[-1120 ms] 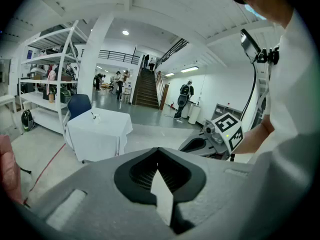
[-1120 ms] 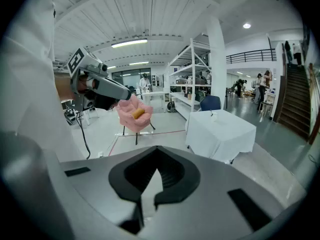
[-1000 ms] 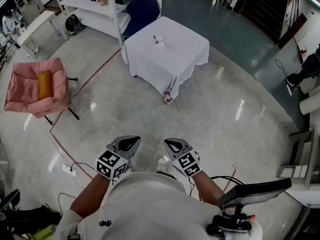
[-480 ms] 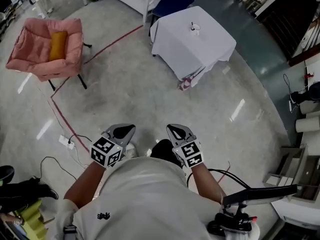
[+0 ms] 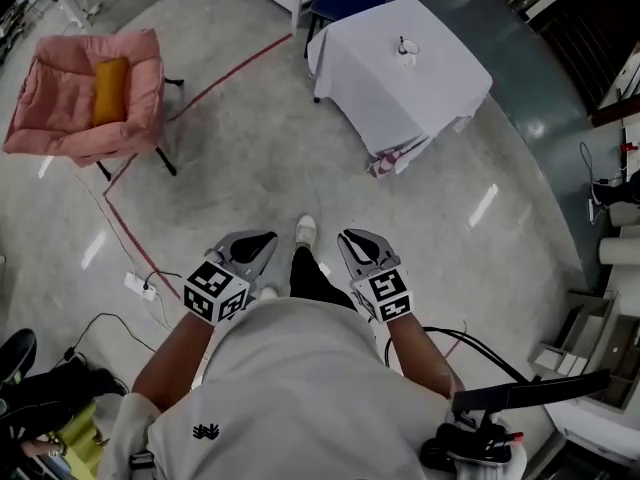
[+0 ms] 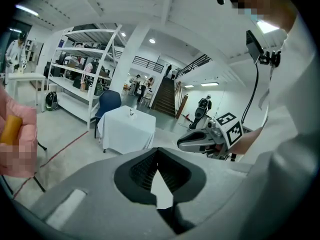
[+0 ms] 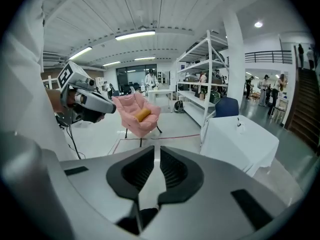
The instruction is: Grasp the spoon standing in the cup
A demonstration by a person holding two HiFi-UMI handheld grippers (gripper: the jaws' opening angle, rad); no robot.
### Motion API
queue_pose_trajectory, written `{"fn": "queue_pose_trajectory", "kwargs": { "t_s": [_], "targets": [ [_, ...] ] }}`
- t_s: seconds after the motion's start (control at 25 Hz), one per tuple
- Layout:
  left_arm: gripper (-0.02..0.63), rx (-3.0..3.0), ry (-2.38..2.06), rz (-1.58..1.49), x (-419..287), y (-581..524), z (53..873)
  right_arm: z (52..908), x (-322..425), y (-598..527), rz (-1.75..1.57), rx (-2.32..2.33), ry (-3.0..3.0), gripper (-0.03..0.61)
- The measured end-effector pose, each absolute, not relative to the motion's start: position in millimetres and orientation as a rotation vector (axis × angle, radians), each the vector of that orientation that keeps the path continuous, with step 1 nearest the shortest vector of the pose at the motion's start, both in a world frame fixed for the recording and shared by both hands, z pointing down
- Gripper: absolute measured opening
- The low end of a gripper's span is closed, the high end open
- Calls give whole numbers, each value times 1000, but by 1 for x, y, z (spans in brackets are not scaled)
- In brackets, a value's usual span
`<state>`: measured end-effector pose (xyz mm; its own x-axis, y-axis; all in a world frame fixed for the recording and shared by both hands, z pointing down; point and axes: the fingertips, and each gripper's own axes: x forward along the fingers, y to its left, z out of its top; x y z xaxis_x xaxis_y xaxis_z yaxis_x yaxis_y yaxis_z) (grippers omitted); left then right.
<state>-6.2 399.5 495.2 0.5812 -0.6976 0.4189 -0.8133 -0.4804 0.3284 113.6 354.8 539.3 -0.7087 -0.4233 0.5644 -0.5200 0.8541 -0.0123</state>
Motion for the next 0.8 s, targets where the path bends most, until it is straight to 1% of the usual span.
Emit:
{"fn": "queue_pose_trajectory", "kwargs": {
  "t_s": [0.28, 0.56, 0.8],
  "targets": [
    [12, 2342, -1232, 392, -17, 274, 461, 515, 92, 215, 207, 695, -2527, 43],
    [12, 2343, -1224, 349, -27, 167, 458, 535, 88, 117, 250, 716, -2481, 43],
    [12, 2365, -1140, 342, -64, 87, 471, 552, 61, 44, 296, 794, -2418, 44]
  ]
}}
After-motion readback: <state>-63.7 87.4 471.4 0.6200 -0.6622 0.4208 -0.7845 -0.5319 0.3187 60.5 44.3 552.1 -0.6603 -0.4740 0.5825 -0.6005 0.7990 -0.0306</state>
